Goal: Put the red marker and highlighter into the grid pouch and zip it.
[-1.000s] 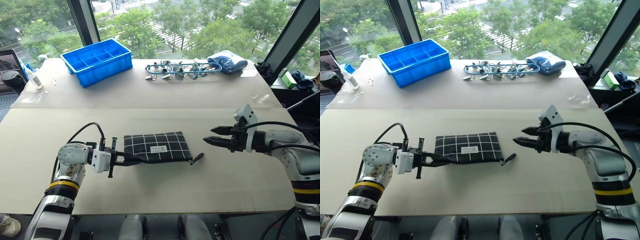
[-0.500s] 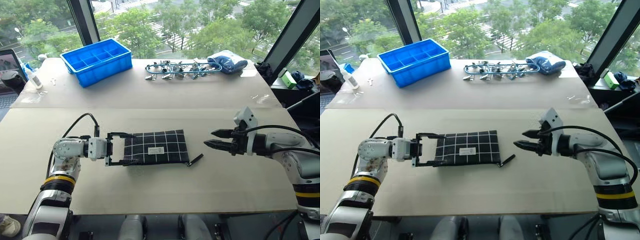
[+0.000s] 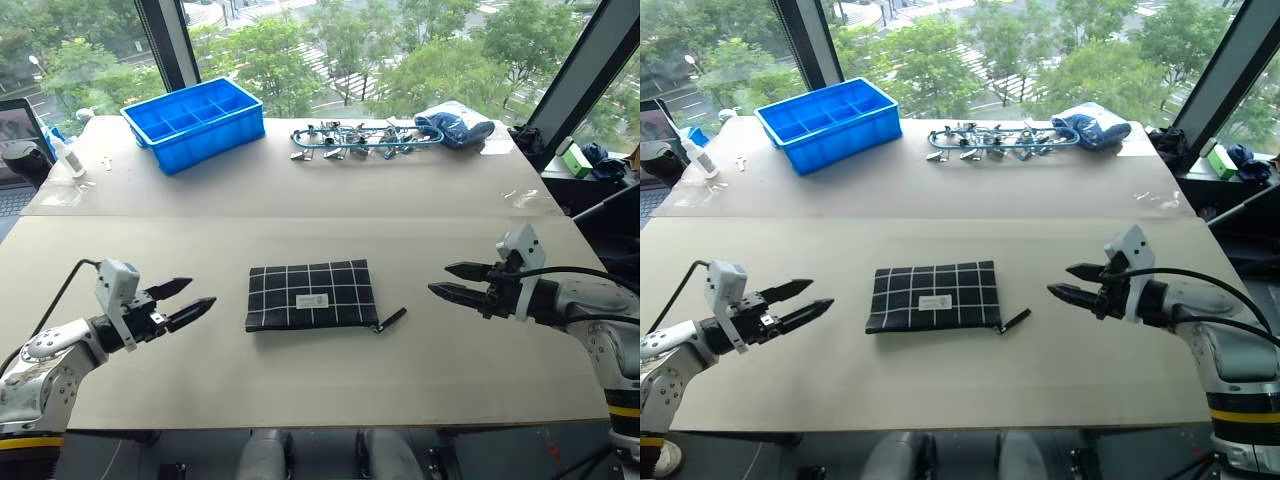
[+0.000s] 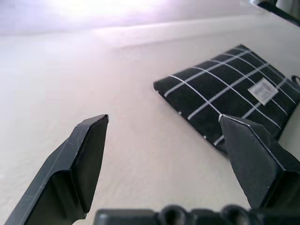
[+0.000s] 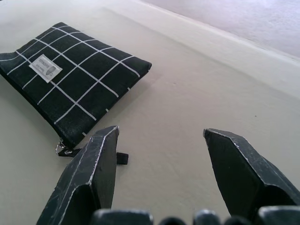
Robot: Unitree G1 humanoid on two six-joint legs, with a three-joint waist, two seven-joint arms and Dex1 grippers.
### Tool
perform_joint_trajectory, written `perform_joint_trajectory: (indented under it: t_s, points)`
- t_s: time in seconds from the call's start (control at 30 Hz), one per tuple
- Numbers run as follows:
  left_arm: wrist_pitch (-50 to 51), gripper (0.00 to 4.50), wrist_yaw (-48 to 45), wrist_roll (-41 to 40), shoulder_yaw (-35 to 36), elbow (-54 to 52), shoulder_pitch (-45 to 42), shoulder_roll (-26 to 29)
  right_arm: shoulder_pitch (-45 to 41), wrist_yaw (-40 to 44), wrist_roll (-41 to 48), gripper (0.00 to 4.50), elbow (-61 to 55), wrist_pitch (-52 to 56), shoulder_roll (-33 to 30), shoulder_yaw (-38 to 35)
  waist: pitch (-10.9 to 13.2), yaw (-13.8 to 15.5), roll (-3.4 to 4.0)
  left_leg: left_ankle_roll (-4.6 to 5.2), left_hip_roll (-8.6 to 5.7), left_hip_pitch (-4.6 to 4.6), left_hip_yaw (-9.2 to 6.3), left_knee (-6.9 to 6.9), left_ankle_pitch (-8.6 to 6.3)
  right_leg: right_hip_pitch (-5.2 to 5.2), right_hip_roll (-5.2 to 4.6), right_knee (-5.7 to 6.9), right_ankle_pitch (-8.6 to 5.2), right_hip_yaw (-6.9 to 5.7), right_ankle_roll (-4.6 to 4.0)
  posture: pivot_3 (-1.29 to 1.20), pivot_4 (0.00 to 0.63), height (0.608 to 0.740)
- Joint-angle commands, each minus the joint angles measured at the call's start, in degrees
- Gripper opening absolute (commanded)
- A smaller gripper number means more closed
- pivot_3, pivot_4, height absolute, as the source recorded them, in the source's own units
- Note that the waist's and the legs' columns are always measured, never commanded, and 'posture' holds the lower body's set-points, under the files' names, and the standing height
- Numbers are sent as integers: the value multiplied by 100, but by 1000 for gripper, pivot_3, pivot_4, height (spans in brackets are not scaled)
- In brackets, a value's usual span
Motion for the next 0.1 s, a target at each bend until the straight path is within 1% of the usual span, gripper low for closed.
perform_joint_trajectory:
  t_s: [0.03,0.1]
  points:
    - [54,4107,327,17,317,-324,203,-162,-228,-119,-29,3235,99,-196,95,-33,0,-10,0,-1,0,3,0,-1,0,1,1,1,0,0,-1,0,150,740]
    - [-16,4107,298,134,262,-399,272,-225,-347,-150,-75,3235,240,-226,175,61,0,-11,0,-2,-2,8,3,0,1,3,2,4,-2,0,-6,0,150,740]
